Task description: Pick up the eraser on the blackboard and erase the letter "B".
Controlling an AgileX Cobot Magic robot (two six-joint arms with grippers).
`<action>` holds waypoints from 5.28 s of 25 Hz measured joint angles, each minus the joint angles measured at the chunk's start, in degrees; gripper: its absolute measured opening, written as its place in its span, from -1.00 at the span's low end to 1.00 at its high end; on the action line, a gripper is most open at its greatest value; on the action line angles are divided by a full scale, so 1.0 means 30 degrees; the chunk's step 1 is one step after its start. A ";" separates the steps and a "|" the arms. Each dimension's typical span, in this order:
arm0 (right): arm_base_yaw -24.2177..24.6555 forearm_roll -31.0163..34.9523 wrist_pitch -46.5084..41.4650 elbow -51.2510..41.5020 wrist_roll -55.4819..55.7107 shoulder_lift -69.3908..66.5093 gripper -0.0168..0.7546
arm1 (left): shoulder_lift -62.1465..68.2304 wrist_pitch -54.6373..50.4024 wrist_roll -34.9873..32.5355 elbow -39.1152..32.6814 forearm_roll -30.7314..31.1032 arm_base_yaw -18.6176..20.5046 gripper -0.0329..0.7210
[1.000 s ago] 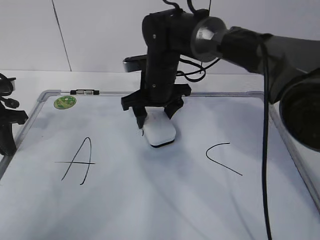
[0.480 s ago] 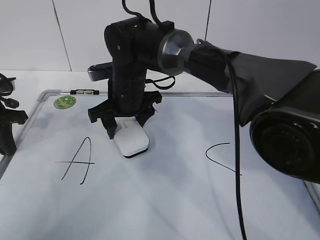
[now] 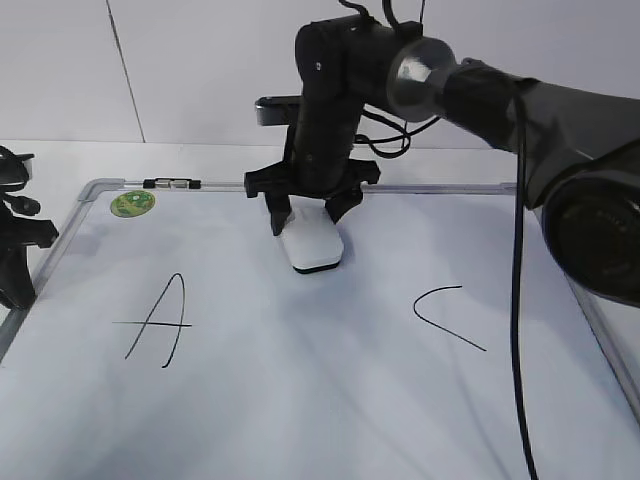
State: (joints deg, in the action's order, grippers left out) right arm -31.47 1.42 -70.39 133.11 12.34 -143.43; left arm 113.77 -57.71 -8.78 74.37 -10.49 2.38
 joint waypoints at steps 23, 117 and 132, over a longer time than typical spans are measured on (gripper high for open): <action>-0.0651 -0.0366 0.0000 0.0401 -0.0127 -0.0291 0.47 | 0.0000 -0.0083 0.0000 0.0000 0.0334 0.0000 -0.84; 0.6689 -0.1541 0.0212 -1.7075 -0.0748 1.4231 0.47 | 0.0000 -0.0015 0.0041 0.0008 0.0738 0.0000 -0.84; 0.8862 0.0858 0.4638 -1.9699 -0.3692 1.3411 0.47 | 0.0000 -0.0051 0.0041 0.0008 0.0286 0.0000 -0.84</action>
State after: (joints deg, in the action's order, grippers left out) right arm -4.88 3.99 -56.48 74.01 1.26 -103.20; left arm 113.77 -57.87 -8.66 74.40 -9.63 2.38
